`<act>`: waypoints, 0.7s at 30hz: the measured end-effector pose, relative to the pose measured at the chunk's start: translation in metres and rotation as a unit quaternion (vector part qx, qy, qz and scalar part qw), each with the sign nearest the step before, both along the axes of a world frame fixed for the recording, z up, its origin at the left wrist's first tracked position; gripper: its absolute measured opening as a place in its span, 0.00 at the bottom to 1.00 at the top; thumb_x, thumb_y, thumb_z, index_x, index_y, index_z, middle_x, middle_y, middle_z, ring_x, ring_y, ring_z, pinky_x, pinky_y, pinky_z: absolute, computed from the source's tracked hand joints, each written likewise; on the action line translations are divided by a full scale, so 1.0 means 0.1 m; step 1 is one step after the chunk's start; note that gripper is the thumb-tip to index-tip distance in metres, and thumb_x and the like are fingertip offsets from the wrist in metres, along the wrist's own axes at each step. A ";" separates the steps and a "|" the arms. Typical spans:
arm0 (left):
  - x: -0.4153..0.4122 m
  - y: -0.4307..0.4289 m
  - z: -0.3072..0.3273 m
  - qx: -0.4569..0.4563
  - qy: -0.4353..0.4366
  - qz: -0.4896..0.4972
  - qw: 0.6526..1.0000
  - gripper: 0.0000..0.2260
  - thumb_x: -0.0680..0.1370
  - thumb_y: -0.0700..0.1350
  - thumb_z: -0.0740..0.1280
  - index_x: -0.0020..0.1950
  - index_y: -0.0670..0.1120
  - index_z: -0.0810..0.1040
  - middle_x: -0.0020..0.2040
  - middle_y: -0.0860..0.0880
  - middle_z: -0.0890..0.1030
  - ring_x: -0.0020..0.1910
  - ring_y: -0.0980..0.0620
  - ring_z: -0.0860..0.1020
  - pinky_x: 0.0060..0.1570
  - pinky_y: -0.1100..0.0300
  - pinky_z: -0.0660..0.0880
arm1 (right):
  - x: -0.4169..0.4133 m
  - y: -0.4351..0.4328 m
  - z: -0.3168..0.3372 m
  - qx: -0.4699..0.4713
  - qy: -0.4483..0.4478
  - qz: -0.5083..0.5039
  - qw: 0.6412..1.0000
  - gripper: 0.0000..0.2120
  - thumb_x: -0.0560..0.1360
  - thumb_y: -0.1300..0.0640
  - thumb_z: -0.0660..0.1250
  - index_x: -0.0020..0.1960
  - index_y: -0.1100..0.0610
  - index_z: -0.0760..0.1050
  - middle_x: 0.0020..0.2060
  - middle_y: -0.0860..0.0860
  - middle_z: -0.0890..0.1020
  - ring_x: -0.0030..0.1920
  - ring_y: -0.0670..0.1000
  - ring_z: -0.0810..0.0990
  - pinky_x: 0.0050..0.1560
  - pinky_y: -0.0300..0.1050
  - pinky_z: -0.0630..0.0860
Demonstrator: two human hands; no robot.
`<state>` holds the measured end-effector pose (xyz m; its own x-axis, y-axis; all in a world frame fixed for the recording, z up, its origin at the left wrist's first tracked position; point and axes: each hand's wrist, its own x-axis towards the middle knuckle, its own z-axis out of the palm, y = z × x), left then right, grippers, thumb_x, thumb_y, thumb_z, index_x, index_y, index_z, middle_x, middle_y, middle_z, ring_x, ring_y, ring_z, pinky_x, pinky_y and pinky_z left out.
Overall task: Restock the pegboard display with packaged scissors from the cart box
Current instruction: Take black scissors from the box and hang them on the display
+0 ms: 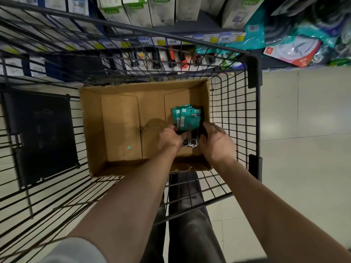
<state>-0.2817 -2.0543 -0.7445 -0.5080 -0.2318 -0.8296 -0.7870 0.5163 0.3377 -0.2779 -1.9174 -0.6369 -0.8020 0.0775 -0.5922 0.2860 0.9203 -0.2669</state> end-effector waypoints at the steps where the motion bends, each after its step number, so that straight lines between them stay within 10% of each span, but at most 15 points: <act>1: 0.01 -0.01 -0.02 0.011 -0.004 0.018 1.000 0.17 0.75 0.53 0.77 0.61 0.52 0.79 0.55 0.53 0.84 0.48 0.54 0.82 0.47 0.54 0.82 | 0.01 0.00 -0.01 0.001 -0.001 0.004 1.000 0.17 0.80 0.54 0.63 0.68 0.51 0.73 0.60 0.50 0.82 0.60 0.54 0.81 0.57 0.50 0.78; 13: 0.08 -0.44 0.04 0.172 -0.056 0.151 0.972 0.16 0.77 0.44 0.76 0.61 0.44 0.76 0.54 0.48 0.81 0.52 0.49 0.79 0.41 0.62 0.74 | 0.13 -0.14 -0.07 -0.002 0.028 -0.015 1.000 0.21 0.79 0.55 0.65 0.71 0.55 0.74 0.64 0.54 0.82 0.64 0.58 0.79 0.64 0.52 0.77; 21: 0.08 -1.15 0.18 0.170 -0.024 0.171 0.970 0.30 0.63 0.55 0.82 0.64 0.55 0.79 0.61 0.50 0.83 0.58 0.47 0.82 0.63 0.44 0.78 | 0.01 -0.38 -0.45 -0.019 -0.018 -0.156 0.987 0.13 0.83 0.53 0.61 0.65 0.56 0.76 0.58 0.56 0.82 0.57 0.57 0.83 0.52 0.48 0.81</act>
<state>-0.2737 -2.1690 -0.7269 -0.4081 -0.0881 -0.9087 -0.9118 0.0882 0.4010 -0.2767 -1.9553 -0.6821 -0.7208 0.2949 -0.6273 0.5639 0.7757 -0.2833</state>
